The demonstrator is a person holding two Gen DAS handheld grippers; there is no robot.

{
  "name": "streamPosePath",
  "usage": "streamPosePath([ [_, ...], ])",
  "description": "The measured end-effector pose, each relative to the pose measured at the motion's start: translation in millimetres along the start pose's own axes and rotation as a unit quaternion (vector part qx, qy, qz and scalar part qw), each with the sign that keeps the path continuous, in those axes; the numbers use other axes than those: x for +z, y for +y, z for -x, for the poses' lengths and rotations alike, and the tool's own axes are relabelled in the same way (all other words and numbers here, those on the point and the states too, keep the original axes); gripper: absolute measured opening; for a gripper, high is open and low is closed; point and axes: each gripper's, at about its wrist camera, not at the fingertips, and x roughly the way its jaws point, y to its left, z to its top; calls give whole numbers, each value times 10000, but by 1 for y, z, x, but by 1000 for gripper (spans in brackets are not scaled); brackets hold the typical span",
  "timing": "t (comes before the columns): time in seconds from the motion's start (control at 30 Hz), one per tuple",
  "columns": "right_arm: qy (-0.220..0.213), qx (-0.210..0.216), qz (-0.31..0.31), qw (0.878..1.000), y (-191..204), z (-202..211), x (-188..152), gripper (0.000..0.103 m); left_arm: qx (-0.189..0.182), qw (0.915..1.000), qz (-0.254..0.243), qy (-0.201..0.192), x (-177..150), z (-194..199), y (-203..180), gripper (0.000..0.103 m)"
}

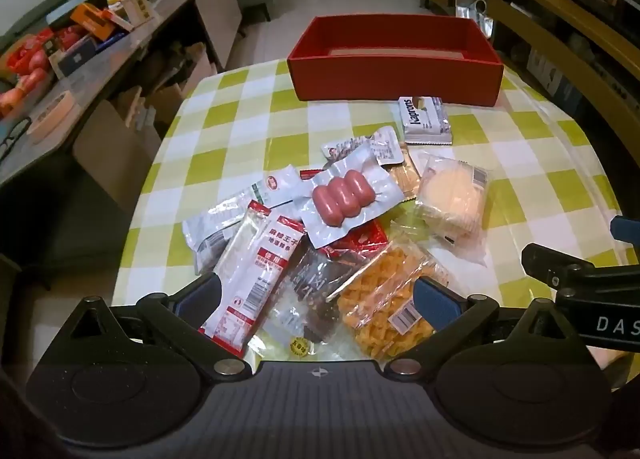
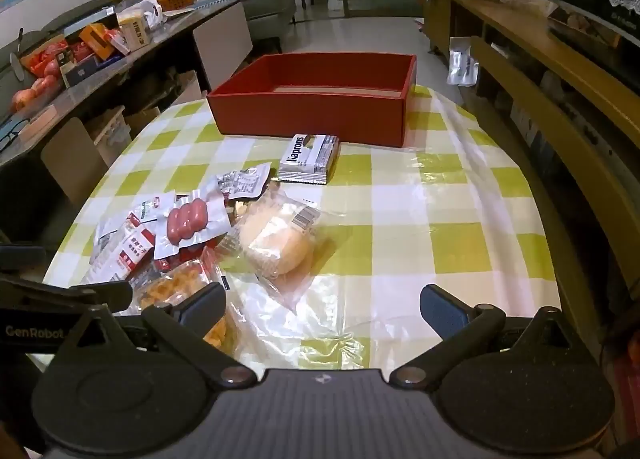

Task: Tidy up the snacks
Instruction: 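Move both tools forward toward the pile of snack packets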

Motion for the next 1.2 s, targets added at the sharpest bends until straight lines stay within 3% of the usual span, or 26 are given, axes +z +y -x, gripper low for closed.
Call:
streamPosePath([
  [1.2, 197, 90, -107, 9997, 0, -12, -4, 103, 71, 9998, -2, 173, -3, -9, -4, 103],
])
